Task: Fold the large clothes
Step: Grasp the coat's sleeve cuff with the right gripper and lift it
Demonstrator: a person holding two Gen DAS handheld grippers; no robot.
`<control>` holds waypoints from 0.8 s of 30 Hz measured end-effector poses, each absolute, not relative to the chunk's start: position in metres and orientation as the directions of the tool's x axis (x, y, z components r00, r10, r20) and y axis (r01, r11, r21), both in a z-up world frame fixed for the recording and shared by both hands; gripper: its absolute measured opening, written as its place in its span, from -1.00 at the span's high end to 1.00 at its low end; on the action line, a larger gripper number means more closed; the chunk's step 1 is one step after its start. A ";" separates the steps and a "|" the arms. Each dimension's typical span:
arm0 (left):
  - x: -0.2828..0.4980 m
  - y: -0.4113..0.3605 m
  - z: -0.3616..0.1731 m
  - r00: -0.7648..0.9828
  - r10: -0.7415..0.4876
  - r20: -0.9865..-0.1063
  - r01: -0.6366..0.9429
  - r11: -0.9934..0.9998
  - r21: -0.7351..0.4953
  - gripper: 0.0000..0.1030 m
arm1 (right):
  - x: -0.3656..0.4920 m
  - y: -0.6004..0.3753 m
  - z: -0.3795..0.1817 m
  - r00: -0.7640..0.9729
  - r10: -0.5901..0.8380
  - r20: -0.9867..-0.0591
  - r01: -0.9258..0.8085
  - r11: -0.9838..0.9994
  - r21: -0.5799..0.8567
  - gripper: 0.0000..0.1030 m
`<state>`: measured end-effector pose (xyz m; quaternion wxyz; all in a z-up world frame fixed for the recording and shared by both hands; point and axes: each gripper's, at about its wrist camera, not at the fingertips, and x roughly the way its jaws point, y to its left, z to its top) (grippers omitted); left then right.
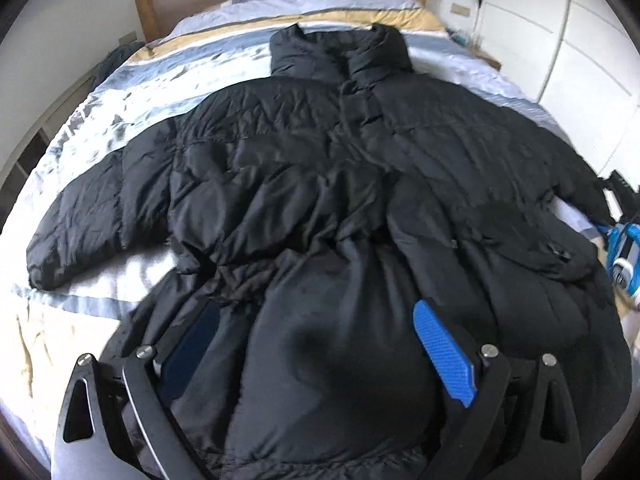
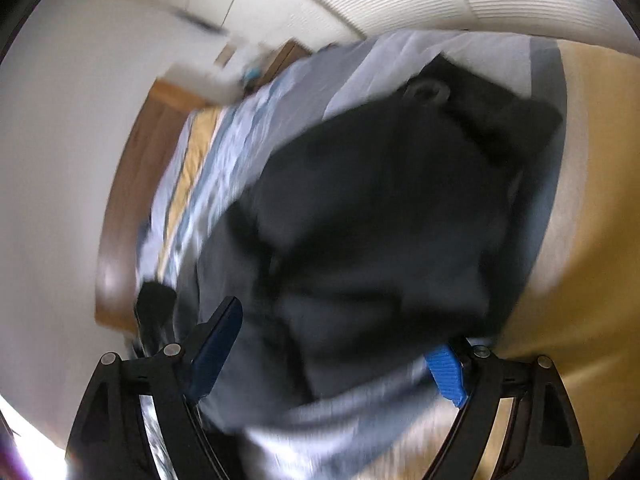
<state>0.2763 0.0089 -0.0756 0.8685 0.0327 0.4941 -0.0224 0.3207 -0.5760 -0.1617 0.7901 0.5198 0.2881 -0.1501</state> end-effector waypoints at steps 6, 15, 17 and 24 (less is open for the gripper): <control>0.289 0.015 -0.071 0.462 0.036 -0.886 0.048 0.997 0.066 -0.91 | 0.312 -0.611 -0.165 0.830 -0.033 -0.556 0.541 0.285 0.791 -0.55; 0.303 0.014 -0.054 0.425 0.075 -0.902 0.019 0.996 0.091 -0.91 | 0.307 -0.620 -0.159 0.831 -0.009 -0.557 0.538 0.272 0.798 0.62; 0.306 0.016 -0.043 0.432 0.084 -0.898 0.004 0.996 0.095 -0.91 | 0.309 -0.616 -0.142 0.828 0.003 -0.561 0.532 0.312 0.787 0.67; 0.303 0.034 0.006 0.453 0.097 -0.886 -0.045 0.995 0.086 -0.91 | 0.332 -0.581 -0.065 0.831 0.078 -0.550 0.456 0.471 0.755 0.71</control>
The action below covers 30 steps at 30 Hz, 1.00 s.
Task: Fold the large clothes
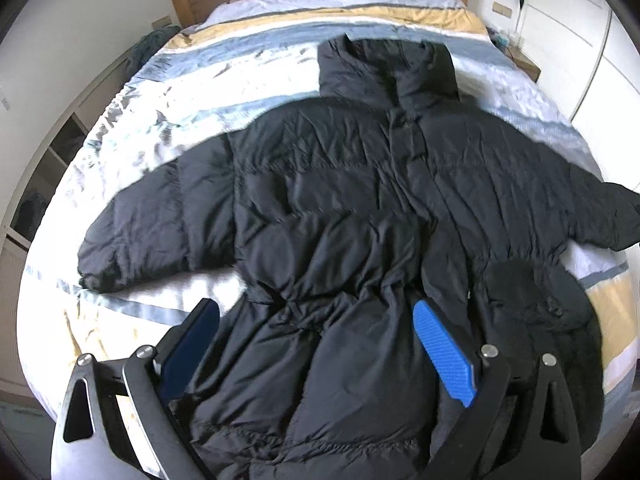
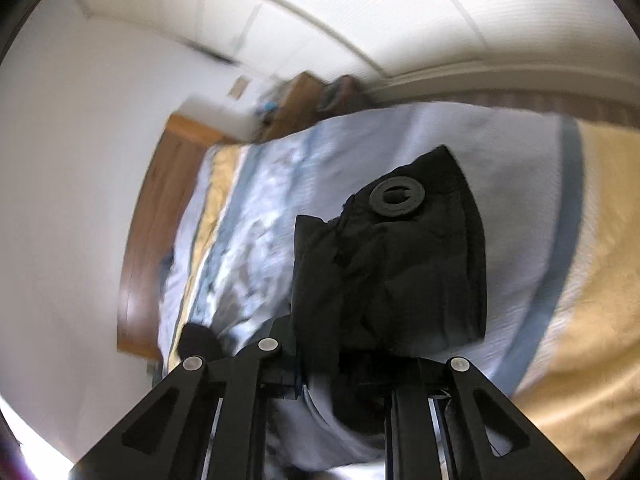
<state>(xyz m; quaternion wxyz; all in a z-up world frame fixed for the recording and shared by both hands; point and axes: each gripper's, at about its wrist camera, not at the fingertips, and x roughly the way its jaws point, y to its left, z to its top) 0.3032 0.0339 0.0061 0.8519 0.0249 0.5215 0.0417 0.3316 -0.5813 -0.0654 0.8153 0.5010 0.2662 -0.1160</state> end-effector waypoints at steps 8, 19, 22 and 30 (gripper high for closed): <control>0.292 0.071 0.068 0.535 0.108 -0.838 -0.137 0.990 0.041 -0.91 | 0.366 -0.477 0.033 0.799 0.202 -0.566 0.290 0.695 0.658 0.71; 0.277 0.138 0.107 0.591 0.119 -0.798 -0.222 0.975 -0.019 -0.91 | 0.398 -0.302 0.062 0.678 0.351 -0.646 0.069 0.844 0.531 0.70; 0.270 0.160 0.104 0.579 0.140 -0.803 -0.252 0.968 -0.014 -0.91 | 0.399 -0.256 0.050 0.625 0.345 -0.701 0.012 0.893 0.450 0.68; 0.263 0.211 0.088 0.543 0.144 -0.828 -0.320 0.946 -0.046 -0.91 | 0.402 -0.176 -0.001 0.479 0.343 -0.808 -0.070 0.932 0.354 0.64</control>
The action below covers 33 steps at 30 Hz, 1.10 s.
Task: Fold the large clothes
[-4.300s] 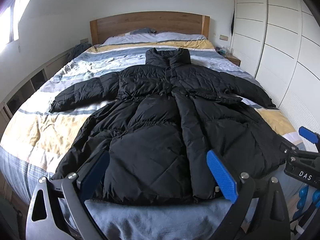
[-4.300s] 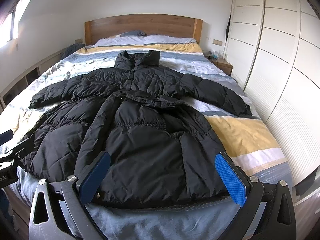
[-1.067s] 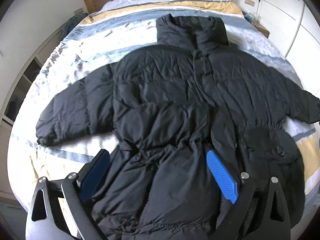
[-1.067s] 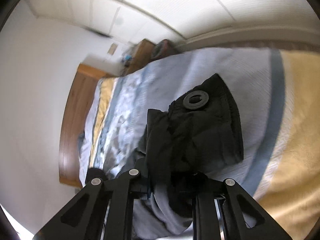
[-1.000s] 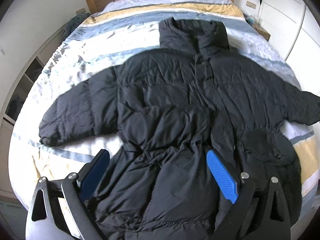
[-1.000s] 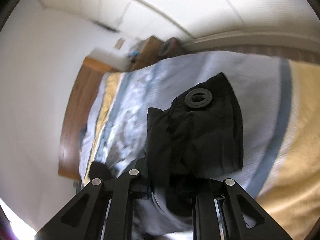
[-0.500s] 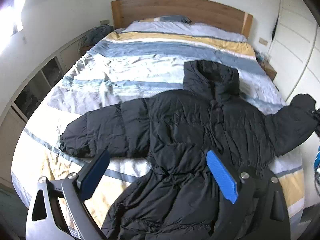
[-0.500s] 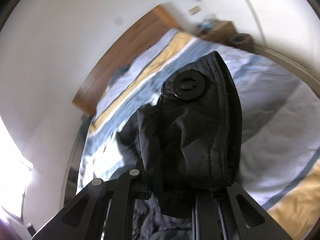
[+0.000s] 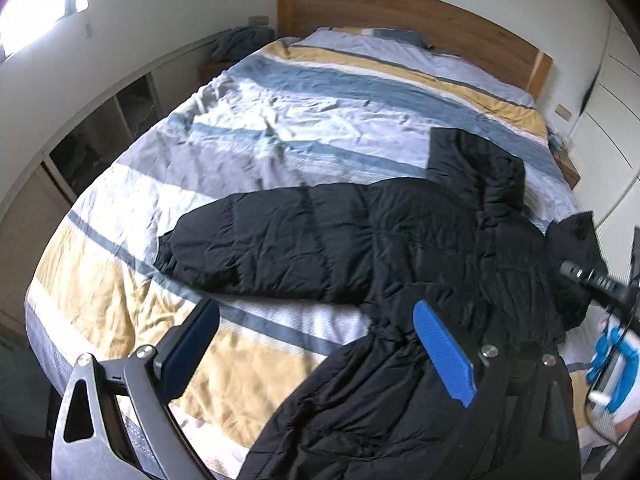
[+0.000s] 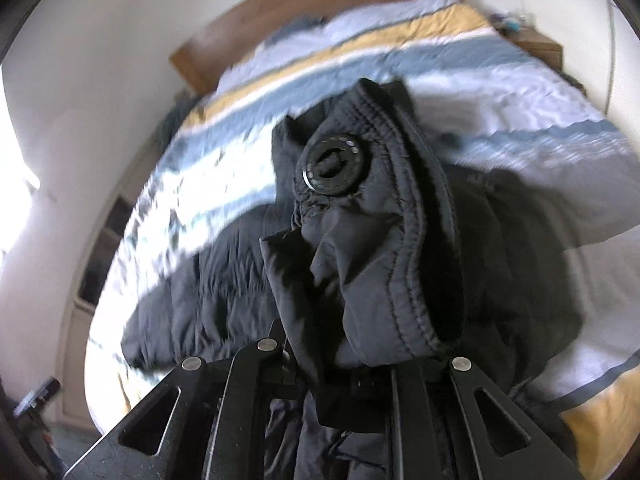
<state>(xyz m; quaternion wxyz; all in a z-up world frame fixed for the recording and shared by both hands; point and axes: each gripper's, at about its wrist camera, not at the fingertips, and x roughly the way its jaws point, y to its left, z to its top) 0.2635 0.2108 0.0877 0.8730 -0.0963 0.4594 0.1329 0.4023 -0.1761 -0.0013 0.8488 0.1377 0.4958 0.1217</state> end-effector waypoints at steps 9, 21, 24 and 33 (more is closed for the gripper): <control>0.267 0.241 0.058 0.500 0.140 -0.855 -0.348 0.936 -0.050 -0.91 | 0.397 -0.118 -0.072 0.328 0.264 -0.907 -0.084 0.964 0.251 0.48; 0.281 0.252 0.029 0.475 0.104 -0.874 -0.325 0.944 -0.064 -0.91 | 0.385 -0.081 -0.086 0.257 0.241 -0.936 -0.144 0.967 0.209 -0.02; 0.286 0.249 0.027 0.479 0.086 -0.874 -0.311 0.947 -0.077 -0.91 | 0.380 -0.073 -0.080 0.247 0.251 -0.936 -0.170 0.962 0.213 -0.02; 0.314 0.218 0.023 0.448 0.035 -0.893 -0.253 0.963 -0.090 -0.91 | 0.367 -0.097 -0.029 0.324 0.251 -0.912 -0.201 0.960 0.193 -0.02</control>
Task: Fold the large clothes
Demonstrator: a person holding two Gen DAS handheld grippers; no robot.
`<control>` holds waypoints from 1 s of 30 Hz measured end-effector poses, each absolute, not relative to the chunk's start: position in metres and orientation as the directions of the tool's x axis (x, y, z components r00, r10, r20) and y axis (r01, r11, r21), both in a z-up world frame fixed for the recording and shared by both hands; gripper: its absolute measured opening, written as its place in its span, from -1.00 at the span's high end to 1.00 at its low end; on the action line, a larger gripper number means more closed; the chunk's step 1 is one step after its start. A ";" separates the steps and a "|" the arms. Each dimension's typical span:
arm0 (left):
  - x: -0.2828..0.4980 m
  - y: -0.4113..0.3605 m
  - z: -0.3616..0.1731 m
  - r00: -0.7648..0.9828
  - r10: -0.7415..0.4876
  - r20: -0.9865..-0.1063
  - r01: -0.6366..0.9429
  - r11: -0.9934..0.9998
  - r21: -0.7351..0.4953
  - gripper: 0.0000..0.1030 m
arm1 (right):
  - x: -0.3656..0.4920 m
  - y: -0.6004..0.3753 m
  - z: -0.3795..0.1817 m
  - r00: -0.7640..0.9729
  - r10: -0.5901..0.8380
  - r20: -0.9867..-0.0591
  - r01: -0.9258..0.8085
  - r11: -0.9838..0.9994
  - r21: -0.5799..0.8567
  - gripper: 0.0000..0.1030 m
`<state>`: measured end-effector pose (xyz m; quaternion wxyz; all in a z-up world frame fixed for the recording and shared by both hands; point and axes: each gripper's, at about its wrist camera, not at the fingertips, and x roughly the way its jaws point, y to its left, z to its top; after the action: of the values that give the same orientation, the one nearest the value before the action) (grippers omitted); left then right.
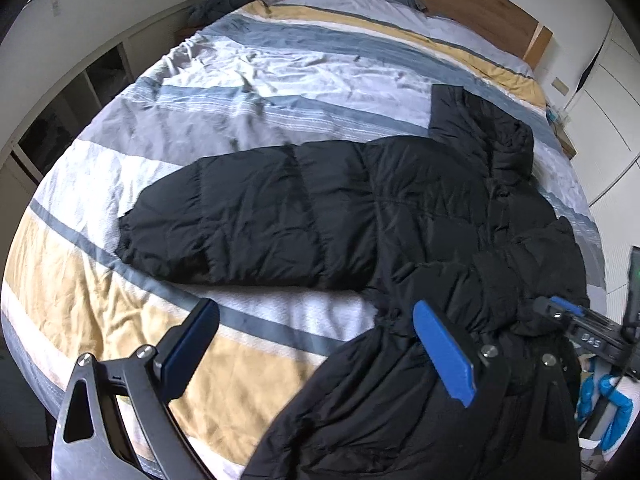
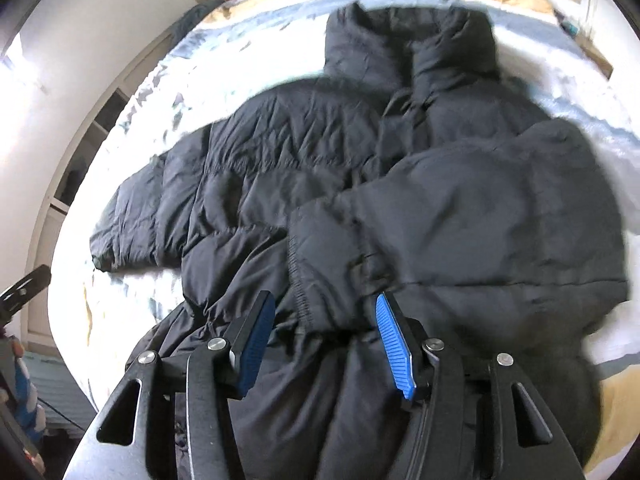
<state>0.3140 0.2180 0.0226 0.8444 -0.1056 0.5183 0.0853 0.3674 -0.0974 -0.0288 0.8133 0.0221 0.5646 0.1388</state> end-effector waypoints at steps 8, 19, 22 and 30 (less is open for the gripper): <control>0.360 0.127 0.006 0.443 -0.039 -0.896 -0.147 0.982 -0.116 -0.91 | 0.391 -0.187 -0.012 0.414 0.100 -0.905 -0.163 0.986 0.034 -0.02; 0.441 -0.047 -0.082 0.408 -0.132 -0.904 -0.051 0.985 -0.167 -0.91 | 0.428 -0.254 -0.072 0.388 0.133 -0.912 -0.219 0.974 0.049 -0.02; 0.447 -0.059 -0.118 0.373 -0.056 -0.926 -0.079 0.993 -0.091 -0.92 | 0.432 -0.264 -0.091 0.364 0.152 -0.919 -0.254 0.965 0.060 -0.03; 0.428 -0.040 -0.104 0.375 0.009 -0.927 -0.109 0.993 -0.035 -0.91 | 0.435 -0.287 -0.090 0.355 0.154 -0.922 -0.304 0.952 0.043 -0.02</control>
<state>0.4283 -0.0402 -0.1037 0.8279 -0.0448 0.5580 0.0355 0.4351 -0.2871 -0.0901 0.8203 -0.0677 0.5505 0.1396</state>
